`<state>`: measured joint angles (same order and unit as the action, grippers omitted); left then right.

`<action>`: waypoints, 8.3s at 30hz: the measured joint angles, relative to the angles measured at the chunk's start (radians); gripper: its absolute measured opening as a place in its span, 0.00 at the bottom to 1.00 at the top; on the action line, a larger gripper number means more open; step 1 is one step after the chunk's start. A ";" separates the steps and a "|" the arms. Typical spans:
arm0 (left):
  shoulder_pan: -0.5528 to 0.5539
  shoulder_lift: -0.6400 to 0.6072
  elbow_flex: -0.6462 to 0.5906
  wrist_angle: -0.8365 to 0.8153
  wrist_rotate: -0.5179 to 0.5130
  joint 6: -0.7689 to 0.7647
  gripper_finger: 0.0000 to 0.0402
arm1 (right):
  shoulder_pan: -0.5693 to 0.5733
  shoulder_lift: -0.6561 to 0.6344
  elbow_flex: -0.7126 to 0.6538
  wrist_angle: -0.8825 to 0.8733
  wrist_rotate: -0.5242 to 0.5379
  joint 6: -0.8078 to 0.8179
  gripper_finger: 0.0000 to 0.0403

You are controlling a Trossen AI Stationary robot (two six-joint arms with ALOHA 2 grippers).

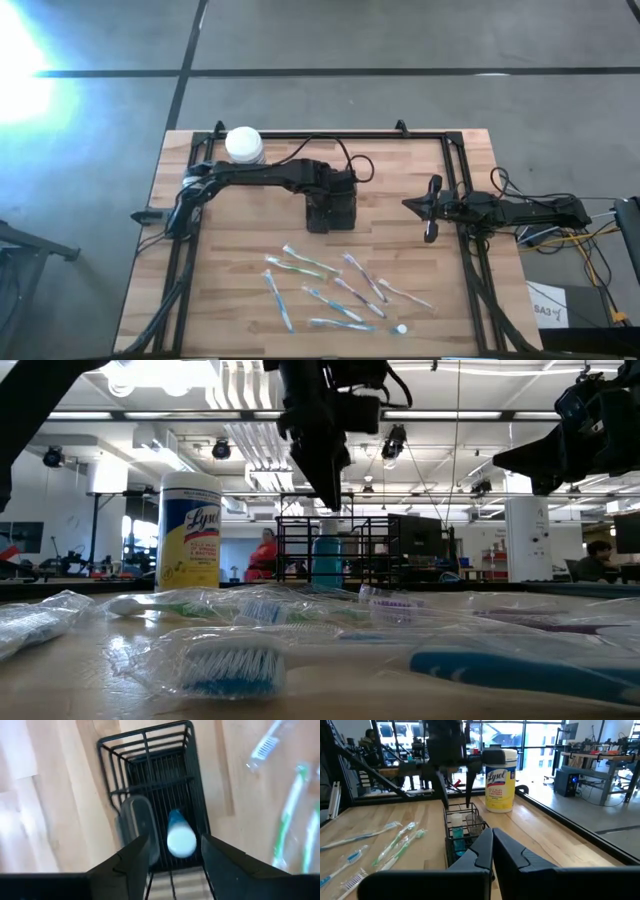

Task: Pick & Place toothbrushing station
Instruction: Put the blue mouthwash into the wire organizer

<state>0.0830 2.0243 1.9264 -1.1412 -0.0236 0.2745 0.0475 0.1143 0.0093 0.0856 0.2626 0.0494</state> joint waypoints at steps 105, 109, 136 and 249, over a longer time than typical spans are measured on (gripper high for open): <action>-0.003 -1.811 -1.919 1.341 0.068 -0.295 0.01 | 0.112 0.438 0.653 -0.361 -0.245 -0.112 0.02; -0.003 -1.811 -1.919 1.342 0.059 -0.295 0.03 | 0.197 0.576 0.824 -0.523 -0.245 -0.128 0.02; -0.003 -1.811 -1.919 1.297 0.060 -0.353 0.05 | 0.685 1.316 1.425 -1.100 -0.170 0.495 0.24; -0.003 -1.811 -1.918 1.230 0.105 -0.311 0.04 | 0.767 1.215 1.342 -0.842 0.167 0.229 0.23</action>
<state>0.0803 0.2134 0.0086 0.0884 0.0816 -0.0370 0.8147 1.3291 1.3510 -0.7567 0.4294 0.2788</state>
